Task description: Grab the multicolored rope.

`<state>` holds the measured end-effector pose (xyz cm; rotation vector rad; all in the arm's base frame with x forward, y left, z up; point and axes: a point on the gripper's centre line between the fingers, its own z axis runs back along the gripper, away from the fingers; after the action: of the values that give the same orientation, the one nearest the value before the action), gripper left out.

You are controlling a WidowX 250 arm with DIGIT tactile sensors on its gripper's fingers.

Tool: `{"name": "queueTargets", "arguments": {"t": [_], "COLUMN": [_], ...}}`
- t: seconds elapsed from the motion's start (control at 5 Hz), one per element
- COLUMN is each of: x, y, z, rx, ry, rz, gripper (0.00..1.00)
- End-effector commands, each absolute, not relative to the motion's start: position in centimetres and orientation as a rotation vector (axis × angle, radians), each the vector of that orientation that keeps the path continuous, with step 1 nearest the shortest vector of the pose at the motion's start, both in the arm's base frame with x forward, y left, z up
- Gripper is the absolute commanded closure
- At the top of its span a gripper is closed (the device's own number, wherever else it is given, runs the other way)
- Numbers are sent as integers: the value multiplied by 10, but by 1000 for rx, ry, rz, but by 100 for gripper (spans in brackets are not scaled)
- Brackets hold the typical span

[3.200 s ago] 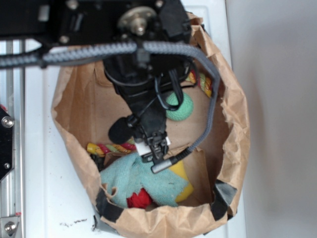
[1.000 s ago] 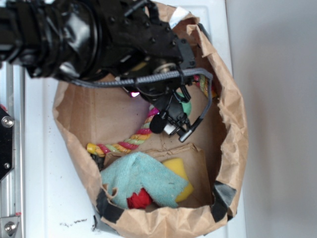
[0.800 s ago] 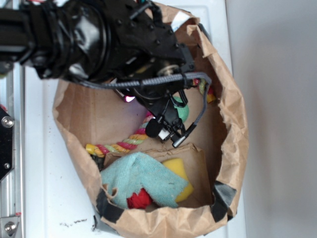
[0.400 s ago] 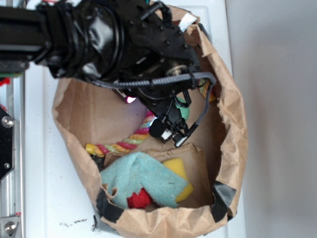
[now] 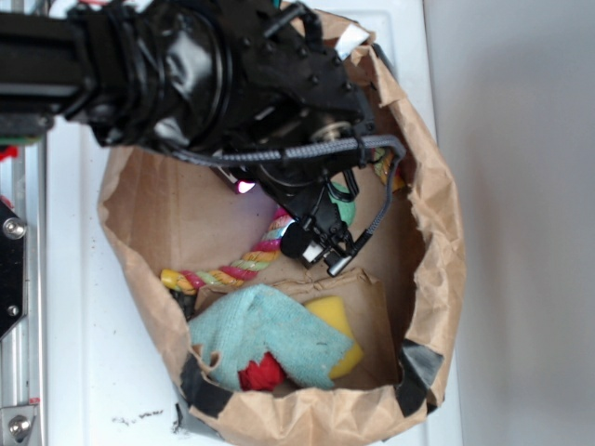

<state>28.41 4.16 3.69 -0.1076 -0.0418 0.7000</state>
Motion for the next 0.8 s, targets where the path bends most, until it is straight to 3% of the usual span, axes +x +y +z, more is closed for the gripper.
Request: {"name": "queueTargets", "arguments": {"t": [0.0, 0.4, 0.6], "x": [284, 287, 287], "y": [34, 36, 36], "z": [31, 26, 23], "rx": [-118, -82, -60], "ry": [-53, -79, -86], "rz": [679, 675, 706], "gripper": [0, 0, 100]}}
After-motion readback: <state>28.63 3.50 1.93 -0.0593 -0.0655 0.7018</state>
